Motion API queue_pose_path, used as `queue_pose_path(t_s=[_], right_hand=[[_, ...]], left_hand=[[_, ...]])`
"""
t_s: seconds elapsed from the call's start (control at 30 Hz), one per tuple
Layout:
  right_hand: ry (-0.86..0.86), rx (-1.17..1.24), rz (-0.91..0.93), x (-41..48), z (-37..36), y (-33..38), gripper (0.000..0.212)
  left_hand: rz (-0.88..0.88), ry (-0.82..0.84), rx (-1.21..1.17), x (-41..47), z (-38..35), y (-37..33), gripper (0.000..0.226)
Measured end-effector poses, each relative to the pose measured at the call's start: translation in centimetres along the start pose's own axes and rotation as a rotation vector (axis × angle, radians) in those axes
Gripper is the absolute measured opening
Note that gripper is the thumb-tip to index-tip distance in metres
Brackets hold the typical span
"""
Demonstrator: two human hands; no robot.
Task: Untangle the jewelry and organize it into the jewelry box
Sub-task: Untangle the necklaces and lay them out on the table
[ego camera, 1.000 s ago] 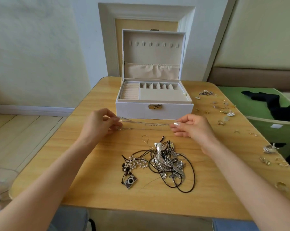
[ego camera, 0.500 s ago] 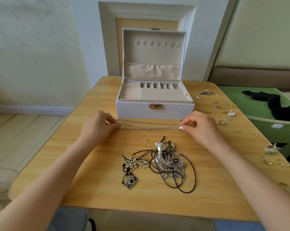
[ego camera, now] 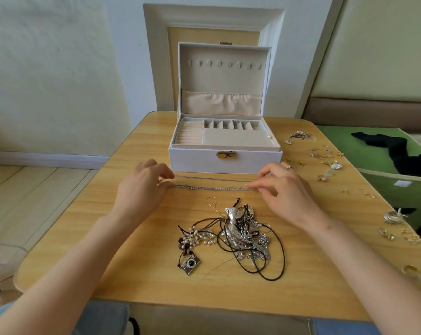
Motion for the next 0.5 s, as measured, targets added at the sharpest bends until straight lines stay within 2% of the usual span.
queue_pose_path(t_s=[0.1, 0.17, 0.27, 0.37, 0.43, 0.5], right_hand=[[0.075, -0.091, 0.059, -0.9, -1.3, 1.1, 0.041], [0.091, -0.116, 0.048, -1.1, -1.4, 0.9, 0.042], [0.066, -0.098, 0.032, -1.3, -0.9, 0.9, 0.036], [0.088, 0.187, -0.007, -1.6, 0.7, 1.3, 0.031], [0.207, 0.358, 0.021, -2.3, 0.9, 2.7, 0.028], [0.325, 0.341, 0.069, -3.3, 0.1, 4.3, 0.026]], left_hand=[[-0.193, 0.09, 0.175, -0.8, -0.6, -2.7, 0.03], [-0.244, 0.149, 0.231, -1.2, -1.3, -3.1, 0.035], [-0.3, 0.098, 0.205, -1.7, -0.9, -3.4, 0.031], [-0.296, 0.002, -0.076, -2.1, 0.4, -4.5, 0.022], [-0.308, 0.084, -0.359, -2.4, 0.2, -6.4, 0.032], [-0.336, 0.24, -0.464, -3.2, -1.1, -8.3, 0.037]])
Point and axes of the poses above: each hand's wrist, its own x-axis towards the middle knuckle, its own z-axis out of the back of the hand, y = z × x, the point moved 10 cm from there along x, towards the middle knuckle, and after that the axes turned 12 degrees about -z, right-handed, at the moved point
